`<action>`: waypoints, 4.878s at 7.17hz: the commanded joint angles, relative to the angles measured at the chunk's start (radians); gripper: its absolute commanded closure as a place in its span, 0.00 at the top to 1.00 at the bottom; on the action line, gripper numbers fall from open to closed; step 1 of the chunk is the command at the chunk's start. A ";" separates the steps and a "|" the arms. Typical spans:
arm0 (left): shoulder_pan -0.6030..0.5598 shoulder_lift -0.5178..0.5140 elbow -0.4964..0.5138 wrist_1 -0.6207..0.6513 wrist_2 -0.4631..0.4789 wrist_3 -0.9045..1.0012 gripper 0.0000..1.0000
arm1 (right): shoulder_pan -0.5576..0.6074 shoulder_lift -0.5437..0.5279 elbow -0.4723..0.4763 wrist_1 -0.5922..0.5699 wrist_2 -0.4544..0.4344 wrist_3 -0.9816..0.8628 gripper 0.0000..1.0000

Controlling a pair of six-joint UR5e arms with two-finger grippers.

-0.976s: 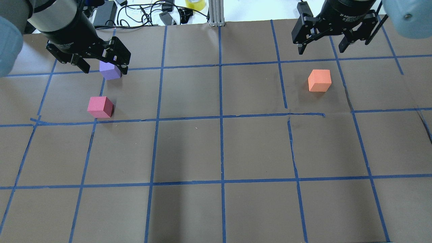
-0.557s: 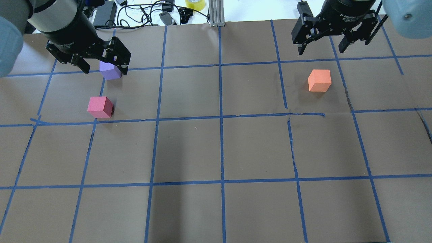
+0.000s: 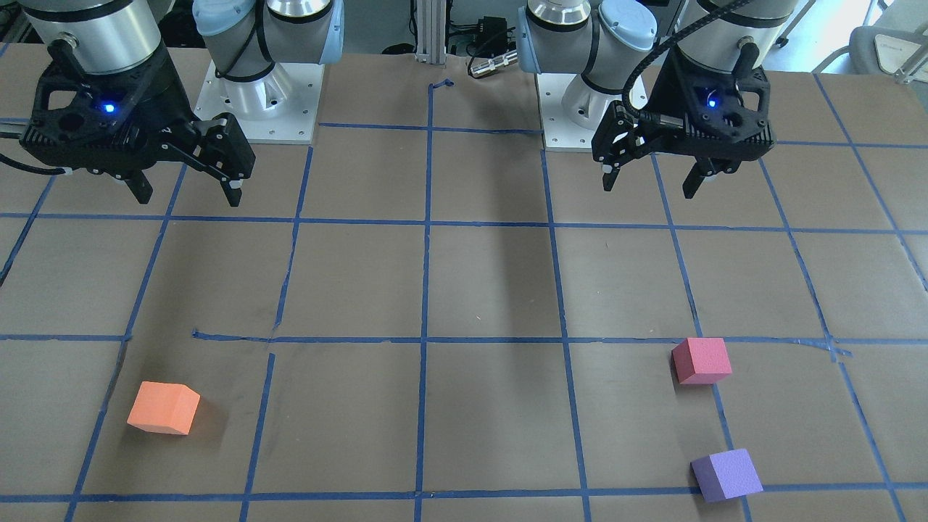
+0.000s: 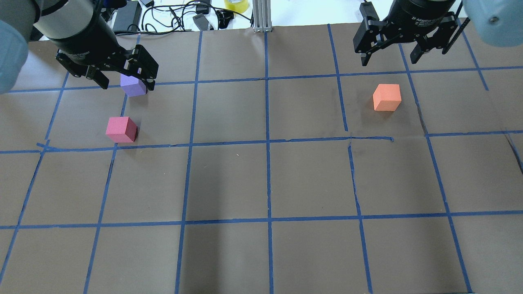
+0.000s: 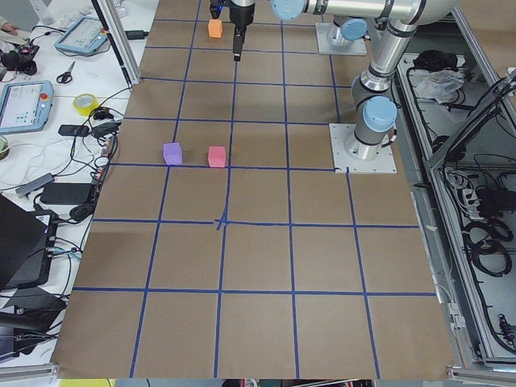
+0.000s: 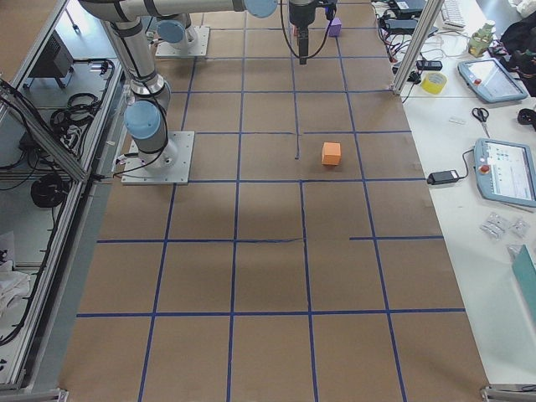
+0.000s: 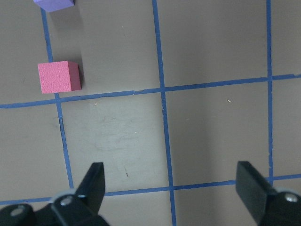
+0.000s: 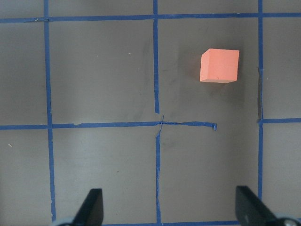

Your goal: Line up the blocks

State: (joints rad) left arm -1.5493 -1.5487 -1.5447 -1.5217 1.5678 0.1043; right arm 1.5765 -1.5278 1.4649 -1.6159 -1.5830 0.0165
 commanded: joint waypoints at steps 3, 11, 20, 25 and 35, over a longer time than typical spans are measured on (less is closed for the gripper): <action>0.002 -0.001 0.000 0.002 -0.002 0.000 1.00 | 0.000 0.000 0.002 -0.001 0.000 0.000 1.00; 0.000 -0.001 0.000 0.002 0.000 0.000 1.00 | -0.159 0.246 -0.041 -0.269 0.036 -0.145 1.00; 0.000 0.001 -0.002 0.002 0.000 0.000 1.00 | -0.216 0.506 0.031 -0.407 0.025 -0.196 1.00; 0.002 -0.001 -0.002 0.002 0.000 0.000 1.00 | -0.216 0.552 0.031 -0.415 0.021 -0.199 0.93; 0.003 -0.001 -0.002 0.002 0.000 0.002 1.00 | -0.216 0.566 0.018 -0.429 0.021 -0.199 0.52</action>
State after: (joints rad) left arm -1.5468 -1.5488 -1.5463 -1.5202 1.5677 0.1053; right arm 1.3607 -0.9616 1.4846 -2.0448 -1.5615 -0.1826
